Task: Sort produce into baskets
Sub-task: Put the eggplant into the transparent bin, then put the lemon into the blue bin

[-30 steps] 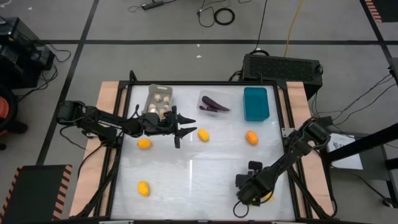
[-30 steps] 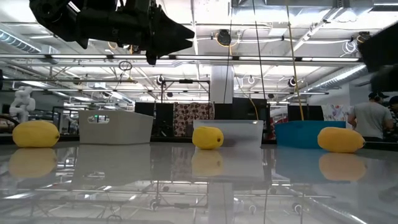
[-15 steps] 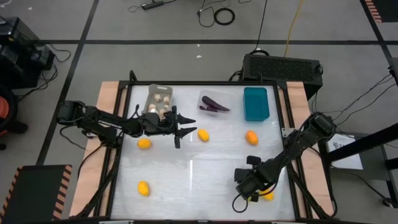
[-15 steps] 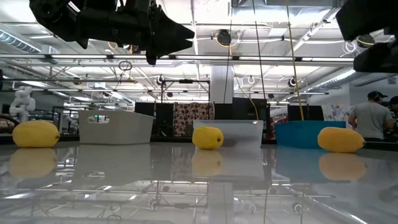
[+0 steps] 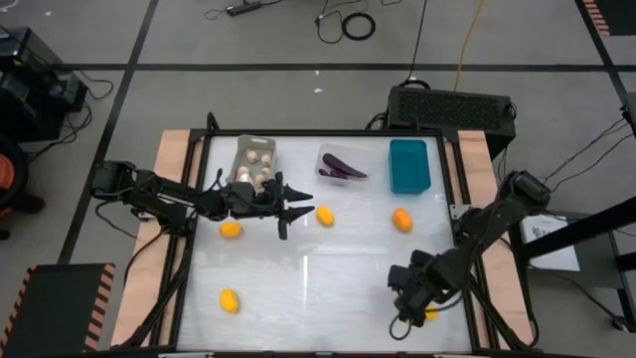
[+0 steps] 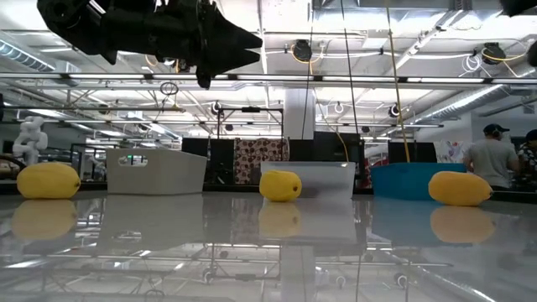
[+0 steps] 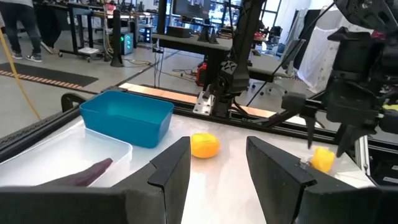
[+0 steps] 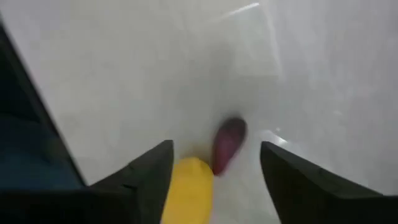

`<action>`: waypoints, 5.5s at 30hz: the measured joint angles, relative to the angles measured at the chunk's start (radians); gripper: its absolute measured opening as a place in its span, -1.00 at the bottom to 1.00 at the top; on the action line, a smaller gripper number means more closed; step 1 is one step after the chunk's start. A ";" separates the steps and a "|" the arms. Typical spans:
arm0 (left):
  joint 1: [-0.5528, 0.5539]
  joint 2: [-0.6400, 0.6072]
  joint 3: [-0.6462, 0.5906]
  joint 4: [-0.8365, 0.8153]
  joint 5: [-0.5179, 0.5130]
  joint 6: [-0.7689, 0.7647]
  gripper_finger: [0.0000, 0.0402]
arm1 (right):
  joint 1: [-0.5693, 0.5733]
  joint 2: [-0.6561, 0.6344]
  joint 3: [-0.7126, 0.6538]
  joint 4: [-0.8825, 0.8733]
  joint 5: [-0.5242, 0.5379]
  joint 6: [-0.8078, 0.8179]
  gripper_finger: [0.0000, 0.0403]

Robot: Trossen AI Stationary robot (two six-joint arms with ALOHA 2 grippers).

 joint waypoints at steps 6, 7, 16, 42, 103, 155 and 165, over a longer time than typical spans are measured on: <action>-0.001 0.000 0.000 0.000 0.000 0.037 -0.19 | 0.052 0.012 -0.025 -0.064 0.028 0.142 0.31; 0.001 0.000 0.000 0.000 0.000 0.058 -0.19 | 0.053 0.012 -0.037 -0.054 0.019 0.151 0.32; 0.000 0.000 0.000 0.022 0.000 0.080 -0.19 | -0.009 0.012 -0.238 0.256 -0.113 0.055 0.43; -0.022 0.000 0.000 0.018 0.000 0.053 -0.19 | -0.015 0.004 -0.347 0.387 -0.055 0.061 -0.36; -0.007 0.000 0.000 0.130 -0.074 0.292 -0.19 | -0.989 -0.127 -0.342 1.180 0.307 -0.981 -0.74; -0.024 0.000 0.000 0.148 -0.018 0.262 -0.19 | -0.914 -0.220 -0.273 -0.065 0.051 -0.362 0.55; -0.024 0.000 0.000 0.144 -0.018 0.263 -0.19 | -0.926 -0.220 -0.372 0.067 -0.033 -0.355 0.71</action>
